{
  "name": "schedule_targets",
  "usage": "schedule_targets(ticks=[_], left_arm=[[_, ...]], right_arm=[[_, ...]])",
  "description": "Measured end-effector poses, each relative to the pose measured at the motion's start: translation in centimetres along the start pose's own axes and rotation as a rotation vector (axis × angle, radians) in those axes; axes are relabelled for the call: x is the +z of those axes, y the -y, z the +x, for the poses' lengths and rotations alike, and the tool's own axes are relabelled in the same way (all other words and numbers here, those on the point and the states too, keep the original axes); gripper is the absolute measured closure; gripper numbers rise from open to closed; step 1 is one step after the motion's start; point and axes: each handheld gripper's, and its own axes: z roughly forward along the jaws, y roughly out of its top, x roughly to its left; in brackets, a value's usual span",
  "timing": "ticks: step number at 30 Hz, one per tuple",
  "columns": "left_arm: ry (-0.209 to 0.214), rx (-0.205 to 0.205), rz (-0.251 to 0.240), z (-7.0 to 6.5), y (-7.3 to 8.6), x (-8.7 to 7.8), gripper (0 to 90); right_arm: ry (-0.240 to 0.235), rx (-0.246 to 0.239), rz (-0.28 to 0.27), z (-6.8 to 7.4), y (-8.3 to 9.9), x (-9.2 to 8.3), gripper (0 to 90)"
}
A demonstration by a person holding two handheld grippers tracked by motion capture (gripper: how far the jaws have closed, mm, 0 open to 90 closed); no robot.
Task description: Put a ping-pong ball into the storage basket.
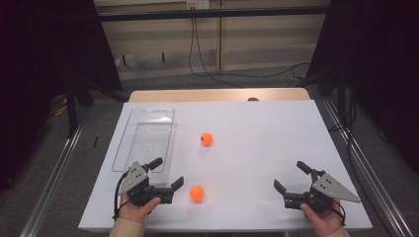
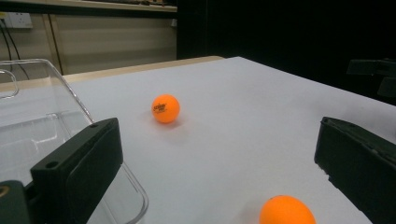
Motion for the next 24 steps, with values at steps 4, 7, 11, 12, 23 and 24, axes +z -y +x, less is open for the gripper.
schedule_targets(ticks=[4, 7, 11, 12, 23, 24], left_arm=[[0.008, 0.004, 0.01, 0.05, -0.01, 0.11, 1.0], [0.011, 0.005, 0.014, 0.0, -0.05, 0.17, 1.0], [0.015, 0.008, 0.02, -0.16, -0.09, 0.29, 1.0], [0.016, 0.004, 0.022, -0.21, -0.09, 0.33, 1.0], [0.038, 0.008, 0.047, -0.6, -0.01, 0.87, 1.1], [0.043, 0.006, 0.047, -0.68, 0.03, 0.99, 1.1]], right_arm=[[-0.002, -0.002, 0.001, 0.03, 0.01, 0.04, 0.9], [-0.003, -0.001, 0.003, 0.02, 0.02, 0.05, 1.0], [-0.004, -0.003, 0.003, 0.02, 0.02, 0.07, 1.0], [-0.004, -0.004, 0.003, 0.02, 0.03, 0.07, 1.0], [-0.002, 0.001, 0.002, -0.01, 0.03, 0.05, 1.1], [-0.004, -0.001, 0.002, -0.01, 0.03, 0.06, 1.1]])
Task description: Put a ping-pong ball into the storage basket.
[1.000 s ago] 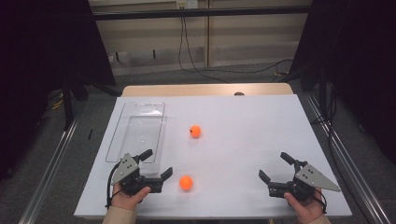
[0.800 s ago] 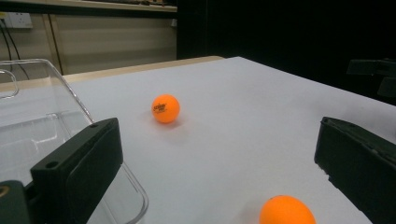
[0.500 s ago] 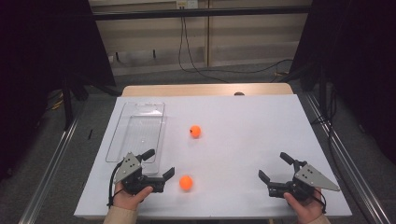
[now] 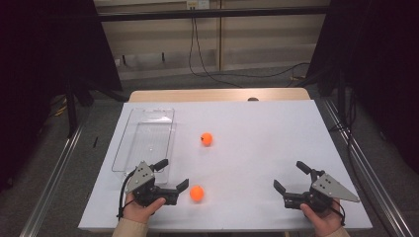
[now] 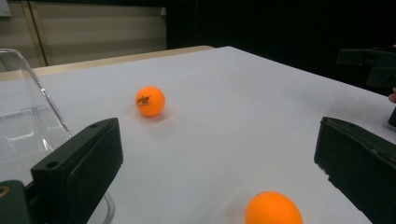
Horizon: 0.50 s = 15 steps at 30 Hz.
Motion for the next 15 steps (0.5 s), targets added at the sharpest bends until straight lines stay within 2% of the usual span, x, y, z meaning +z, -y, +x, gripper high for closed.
schedule_targets(ticks=[10, 15], left_arm=[[0.032, 0.017, 0.03, -0.44, 0.06, 0.59, 1.4], [0.036, 0.025, 0.046, -0.61, 0.08, 0.78, 1.5]], right_arm=[[-0.002, -0.002, 0.003, 0.0, 0.0, 0.01, 1.1], [-0.004, -0.004, 0.001, -0.01, 0.0, 0.02, 1.1]])
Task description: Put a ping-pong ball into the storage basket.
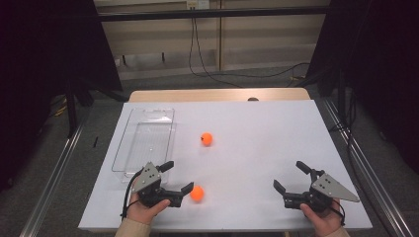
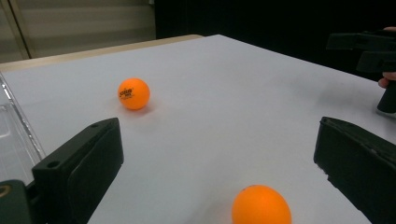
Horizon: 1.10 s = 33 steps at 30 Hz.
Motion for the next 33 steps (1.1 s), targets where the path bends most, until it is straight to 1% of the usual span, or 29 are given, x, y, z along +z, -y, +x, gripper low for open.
schedule_targets(ticks=[6, 9, 13, 17, 19, 20, 21, 24, 25, 28, 29, 32, 33], left_arm=[[0.015, 0.002, 0.022, -0.2, 0.0, 0.2, 1.5], [0.032, 0.006, 0.035, -0.4, 0.0, 0.5, 1.8], [0.038, 0.015, 0.051, -0.5, 0.1, 0.8, 1.9], [0.043, 0.012, 0.061, -0.7, 0.1, 0.9, 1.6], [0.045, 0.024, 0.073, -0.7, 0.1, 1.0, 1.6], [0.045, 0.024, 0.073, -0.7, 0.1, 1.0, 1.6], [0.051, 0.026, 0.084, -0.7, 0.1, 1.0, 1.6], [0.055, 0.02, 0.092, -0.8, 0.2, 1.1, 1.6], [0.054, 0.024, 0.103, -0.7, 0.2, 1.1, 1.6], [0.069, 0.019, 0.112, -0.7, 0.3, 1.3, 1.8], [0.068, 0.025, 0.122, -0.8, 0.3, 1.3, 1.8], [0.067, 0.028, 0.132, -0.9, 0.3, 1.4, 1.7], [0.078, 0.028, 0.136, -1.0, 0.2, 1.5, 1.7]], right_arm=[[-0.007, -0.003, 0.0, 0.1, 0.0, 0.1, 1.2], [-0.005, -0.003, 0.0, 0.0, 0.0, 0.1, 1.2], [-0.007, -0.003, 0.0, 0.0, 0.0, 0.0, 1.3], [-0.009, -0.004, 0.0, 0.1, 0.0, 0.1, 1.3], [-0.01, -0.004, 0.002, 0.1, 0.0, 0.1, 1.3], [-0.01, -0.004, 0.002, 0.1, 0.0, 0.1, 1.3], [-0.01, -0.004, 0.002, 0.1, 0.0, 0.1, 1.3], [-0.01, -0.003, 0.001, 0.1, 0.0, 0.1, 1.4], [-0.01, -0.003, 0.001, 0.1, 0.0, 0.1, 1.4], [-0.01, -0.005, 0.0, 0.1, 0.0, 0.0, 1.4], [-0.01, -0.002, 0.001, 0.1, 0.0, 0.1, 1.4], [-0.011, -0.003, 0.001, 0.1, 0.0, 0.0, 1.4], [-0.011, -0.003, 0.001, 0.1, 0.0, 0.0, 1.4]])
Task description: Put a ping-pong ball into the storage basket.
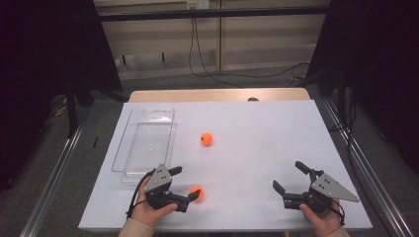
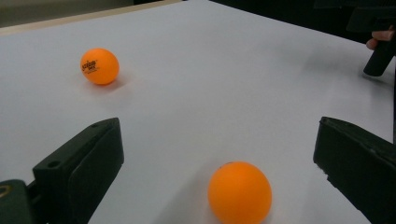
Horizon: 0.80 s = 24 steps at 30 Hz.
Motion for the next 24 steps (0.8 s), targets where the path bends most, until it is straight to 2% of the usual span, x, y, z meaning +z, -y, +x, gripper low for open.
schedule_targets(ticks=[8, 11, 24], left_arm=[[-0.004, 0.006, -0.004, -0.21, -0.33, -0.12, 1.8], [0.013, -0.003, -0.017, -0.36, -0.52, -0.12, 1.9], [0.036, -0.006, 0.02, -0.85, -0.64, 0.61, 3.1]], right_arm=[[-0.002, 0.0, 0.0, 0.0, 0.01, 0.01, 1.4], [-0.002, 0.001, 0.001, 0.01, 0.02, 0.03, 1.4], [-0.004, -0.003, 0.002, 0.04, 0.01, 0.06, 1.4]])
